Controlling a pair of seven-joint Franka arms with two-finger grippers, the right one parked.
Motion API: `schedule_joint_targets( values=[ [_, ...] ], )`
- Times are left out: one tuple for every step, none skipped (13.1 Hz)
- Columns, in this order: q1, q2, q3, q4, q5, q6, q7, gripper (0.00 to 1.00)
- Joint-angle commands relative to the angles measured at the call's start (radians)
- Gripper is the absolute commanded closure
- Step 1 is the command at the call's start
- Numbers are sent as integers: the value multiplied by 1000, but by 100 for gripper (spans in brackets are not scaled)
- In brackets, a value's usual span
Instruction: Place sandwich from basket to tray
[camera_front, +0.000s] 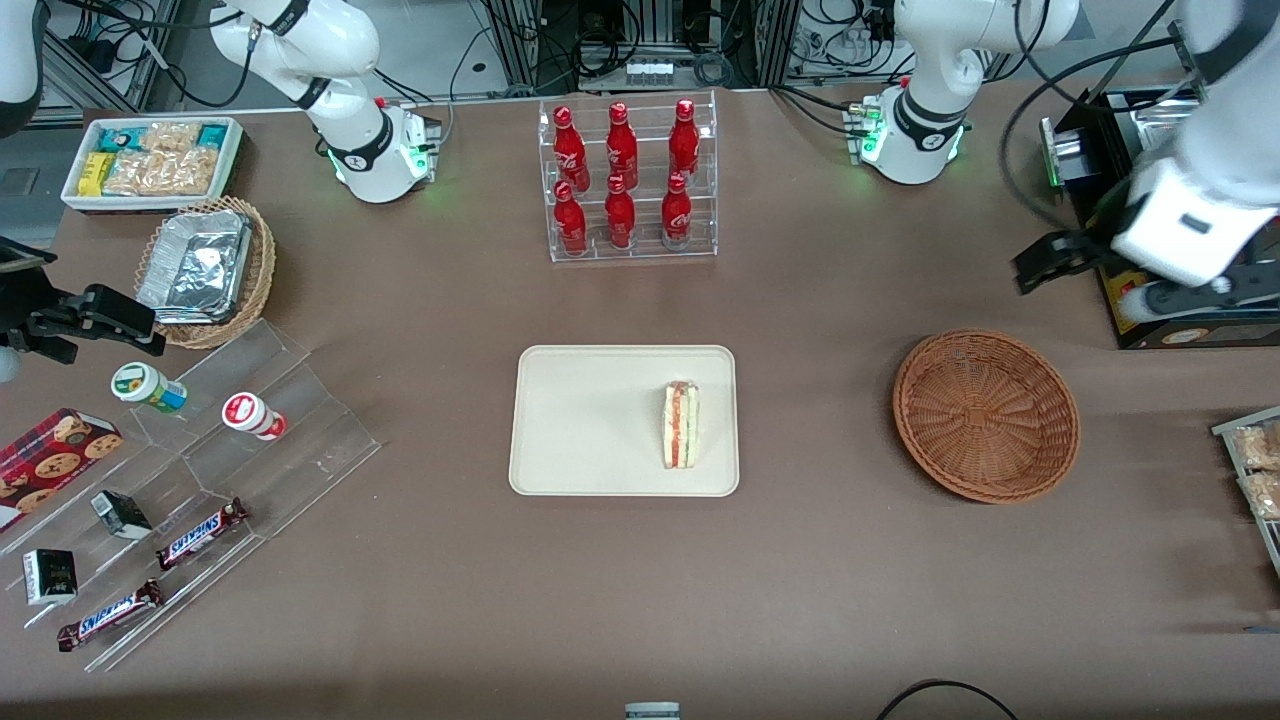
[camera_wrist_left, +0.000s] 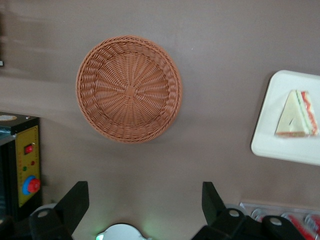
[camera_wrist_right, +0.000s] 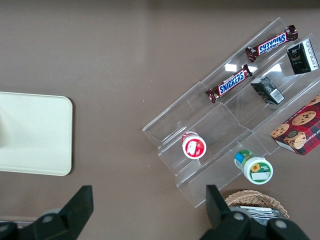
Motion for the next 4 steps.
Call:
schedule_joint_targets(
  values=[
    [66, -17, -15, 9, -33, -25, 141, 0],
    [66, -12, -15, 26, -21, -25, 152, 0],
    [65, -12, -15, 32, -21, -25, 155, 0],
    [65, -8, -16, 46, -24, -23, 155, 0]
  ],
)
